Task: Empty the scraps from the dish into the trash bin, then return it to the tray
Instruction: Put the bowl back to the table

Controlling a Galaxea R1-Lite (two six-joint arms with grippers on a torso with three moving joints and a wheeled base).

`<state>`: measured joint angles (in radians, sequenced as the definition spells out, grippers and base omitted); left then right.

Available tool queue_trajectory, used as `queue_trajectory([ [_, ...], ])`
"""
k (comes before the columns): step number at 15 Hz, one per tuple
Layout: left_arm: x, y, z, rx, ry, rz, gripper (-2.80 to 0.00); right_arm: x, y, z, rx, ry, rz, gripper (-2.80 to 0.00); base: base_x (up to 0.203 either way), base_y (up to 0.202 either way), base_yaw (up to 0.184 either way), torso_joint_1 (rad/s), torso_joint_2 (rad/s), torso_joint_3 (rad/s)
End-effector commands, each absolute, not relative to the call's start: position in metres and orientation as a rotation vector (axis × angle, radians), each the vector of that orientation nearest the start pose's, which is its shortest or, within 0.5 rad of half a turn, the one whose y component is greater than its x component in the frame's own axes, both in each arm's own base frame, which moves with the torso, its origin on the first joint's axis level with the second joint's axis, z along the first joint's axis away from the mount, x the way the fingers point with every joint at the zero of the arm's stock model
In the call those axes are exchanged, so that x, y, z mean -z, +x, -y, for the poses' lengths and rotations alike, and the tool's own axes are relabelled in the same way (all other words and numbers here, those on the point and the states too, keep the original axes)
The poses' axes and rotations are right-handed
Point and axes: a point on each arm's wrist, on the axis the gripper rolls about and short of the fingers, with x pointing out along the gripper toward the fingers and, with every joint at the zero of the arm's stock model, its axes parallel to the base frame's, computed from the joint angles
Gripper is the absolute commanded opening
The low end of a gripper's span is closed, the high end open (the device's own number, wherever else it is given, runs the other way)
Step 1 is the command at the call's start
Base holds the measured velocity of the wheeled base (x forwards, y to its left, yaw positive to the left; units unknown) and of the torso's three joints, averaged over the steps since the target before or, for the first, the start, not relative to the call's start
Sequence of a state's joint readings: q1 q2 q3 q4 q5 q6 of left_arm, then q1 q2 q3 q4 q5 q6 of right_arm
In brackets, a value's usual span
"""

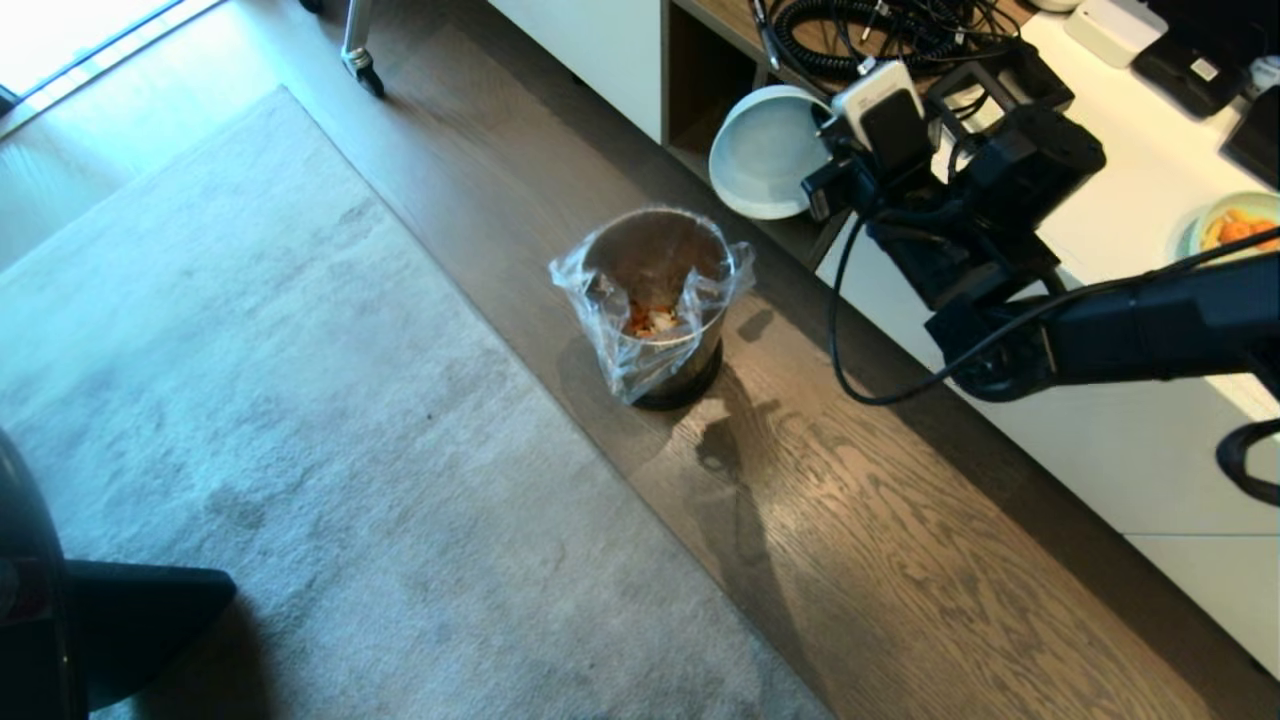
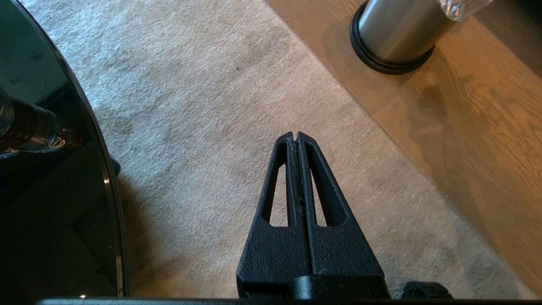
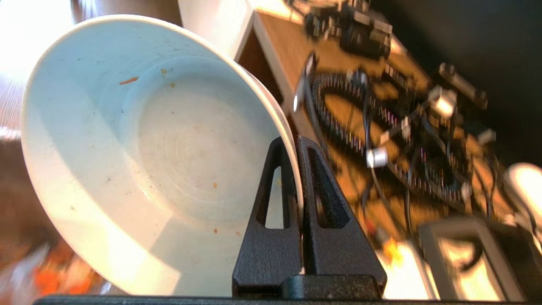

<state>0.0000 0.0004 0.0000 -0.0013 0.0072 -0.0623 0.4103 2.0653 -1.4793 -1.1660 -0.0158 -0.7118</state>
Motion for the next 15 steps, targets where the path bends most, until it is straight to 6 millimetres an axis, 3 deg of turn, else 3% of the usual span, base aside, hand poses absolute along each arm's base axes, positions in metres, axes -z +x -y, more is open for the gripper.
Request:
queue_trajectory([
  [1,-0.076,-0.023,0.000,-0.008,-0.063,0.002,-2.80,-0.287,0.356,-0.148,-0.140,-0.553,0.635,-2.80,0.000,0.000,0.000,0.000,0.00,0.000],
  [5,-0.076,-0.023,0.000,-0.008,-0.063,0.002,-2.80,-0.256,0.318,-0.118,-0.090,-0.484,0.455,-2.80,0.000,0.000,0.000,0.000,0.00,0.000],
  [13,-0.076,-0.023,0.000,-0.008,-0.063,0.002,-2.80,-0.176,0.255,-0.034,0.070,-0.332,0.122,-2.80,0.000,0.000,0.000,0.000,0.00,0.000],
  [15,-0.076,-0.023,0.000,-0.008,-0.063,0.002,-2.80,-0.161,0.232,-0.024,0.083,-0.286,0.045,-2.80,0.000,0.000,0.000,0.000,0.00,0.000],
])
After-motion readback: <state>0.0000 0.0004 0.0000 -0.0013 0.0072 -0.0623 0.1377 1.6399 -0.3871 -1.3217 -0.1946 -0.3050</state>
